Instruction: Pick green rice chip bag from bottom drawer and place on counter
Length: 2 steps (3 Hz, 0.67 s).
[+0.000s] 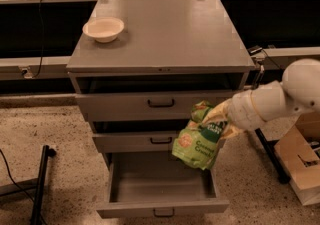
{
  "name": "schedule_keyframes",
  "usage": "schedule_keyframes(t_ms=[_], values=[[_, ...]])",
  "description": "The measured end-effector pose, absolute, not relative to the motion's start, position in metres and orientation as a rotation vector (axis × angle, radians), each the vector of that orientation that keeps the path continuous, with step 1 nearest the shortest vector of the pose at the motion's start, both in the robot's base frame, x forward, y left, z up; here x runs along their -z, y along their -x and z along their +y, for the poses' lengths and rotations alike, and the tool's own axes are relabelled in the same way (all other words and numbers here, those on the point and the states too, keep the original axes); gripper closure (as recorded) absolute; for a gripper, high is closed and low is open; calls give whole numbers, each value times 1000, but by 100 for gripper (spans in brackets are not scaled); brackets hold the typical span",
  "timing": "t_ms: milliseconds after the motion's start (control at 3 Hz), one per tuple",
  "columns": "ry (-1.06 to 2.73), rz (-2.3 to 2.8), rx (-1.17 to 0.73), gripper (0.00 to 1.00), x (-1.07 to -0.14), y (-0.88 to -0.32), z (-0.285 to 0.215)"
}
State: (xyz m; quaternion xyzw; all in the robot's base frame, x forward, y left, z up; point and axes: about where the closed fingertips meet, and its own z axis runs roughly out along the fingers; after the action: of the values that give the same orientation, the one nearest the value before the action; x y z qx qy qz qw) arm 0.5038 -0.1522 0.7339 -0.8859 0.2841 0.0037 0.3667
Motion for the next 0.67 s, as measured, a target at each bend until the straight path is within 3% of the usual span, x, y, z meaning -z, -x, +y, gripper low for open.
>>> schedule_keyframes(t_ms=[667], values=[[2251,724,145,100,-872,-563,-128]])
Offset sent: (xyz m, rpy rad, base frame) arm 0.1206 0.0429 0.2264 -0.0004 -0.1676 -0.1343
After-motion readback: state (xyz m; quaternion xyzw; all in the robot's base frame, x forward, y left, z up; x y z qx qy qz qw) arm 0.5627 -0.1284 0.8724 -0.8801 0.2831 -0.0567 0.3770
